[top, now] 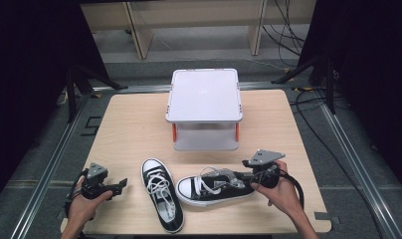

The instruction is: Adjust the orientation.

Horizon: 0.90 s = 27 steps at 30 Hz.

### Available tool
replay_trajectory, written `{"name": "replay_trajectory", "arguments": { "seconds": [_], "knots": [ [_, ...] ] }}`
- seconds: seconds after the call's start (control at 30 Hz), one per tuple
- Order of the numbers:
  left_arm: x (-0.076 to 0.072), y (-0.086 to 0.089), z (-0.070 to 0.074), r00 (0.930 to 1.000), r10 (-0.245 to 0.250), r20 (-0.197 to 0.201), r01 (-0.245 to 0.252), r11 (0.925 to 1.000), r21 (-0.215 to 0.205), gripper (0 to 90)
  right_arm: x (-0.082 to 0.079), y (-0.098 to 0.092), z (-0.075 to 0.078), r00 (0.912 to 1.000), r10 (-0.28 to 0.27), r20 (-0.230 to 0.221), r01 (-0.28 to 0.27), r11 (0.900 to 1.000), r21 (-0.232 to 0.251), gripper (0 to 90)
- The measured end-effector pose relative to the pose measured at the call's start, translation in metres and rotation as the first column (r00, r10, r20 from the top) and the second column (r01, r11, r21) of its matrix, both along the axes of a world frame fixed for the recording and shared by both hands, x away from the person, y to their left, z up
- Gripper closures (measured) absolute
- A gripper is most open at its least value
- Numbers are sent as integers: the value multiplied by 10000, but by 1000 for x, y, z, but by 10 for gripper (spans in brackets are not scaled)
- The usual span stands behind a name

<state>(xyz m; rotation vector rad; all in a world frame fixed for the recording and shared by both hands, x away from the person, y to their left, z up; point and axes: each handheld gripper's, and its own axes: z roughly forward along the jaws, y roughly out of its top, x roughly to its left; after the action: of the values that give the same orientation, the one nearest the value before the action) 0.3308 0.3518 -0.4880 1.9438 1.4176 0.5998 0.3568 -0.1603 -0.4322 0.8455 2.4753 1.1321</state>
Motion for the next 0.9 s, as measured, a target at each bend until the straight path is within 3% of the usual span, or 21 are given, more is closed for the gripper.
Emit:
{"name": "replay_trajectory", "arguments": {
  "seconds": [0.1, 0.2, 0.3, 0.47, 0.5, 0.57, 0.63, 0.67, 0.8, 0.9],
  "knots": [
    [1, 2, -1, 10000, -21, -66, 21, 10000, 63, 166, 4, 9, -6, 9975, 613, -352, -617, 9980, -101, 538],
    [0, 1, 0, 9999, -106, -2, 106, 9999, -9, 166, 9, 21, -4, 9937, 1092, -240, -1100, 9933, -364, 531],
    [0, 0, -1, 9999, -136, 16, 136, 9999, -48, 165, 15, 27, -1, 9897, 1382, -363, -1411, 9854, -948, 537],
    [1, 1, -1, 9999, -129, -44, 130, 9999, 59, 165, 34, 28, -2, 9873, 1564, -262, -1579, 9849, -715, 553],
    [0, -1, -1, 9999, -111, 1, 111, 9999, -129, 165, 37, 28, -3, 9871, 1569, -314, -1586, 9853, -636, 541],
    [0, 1, 1, 9997, -223, -60, 223, 9998, 0, 166, 40, 30, -7, 9792, 1884, -751, -1912, 9810, -320, 614],
    [0, 0, 0, 9998, -207, -58, 207, 9998, 19, 165, 36, 32, -9, 9730, 2203, -691, -2264, 9690, -986, 731],
    [1, 0, -1, 9998, -186, -51, 187, 9998, 50, 166, 30, 31, -7, 9702, 2251, -899, -2341, 9663, -1069, 800],
    [0, -2, 0, 9995, -319, 17, 319, 9995, -66, 166, 23, 27, -2, 9701, 2278, -833, -2358, 9663, -1034, 855],
    [0, -2, 1, 9992, -392, -1, 392, 9992, -42, 166, 15, 22, -3, 9814, 1562, -1113, -1718, 9739, -1484, 886]
  ]
}}
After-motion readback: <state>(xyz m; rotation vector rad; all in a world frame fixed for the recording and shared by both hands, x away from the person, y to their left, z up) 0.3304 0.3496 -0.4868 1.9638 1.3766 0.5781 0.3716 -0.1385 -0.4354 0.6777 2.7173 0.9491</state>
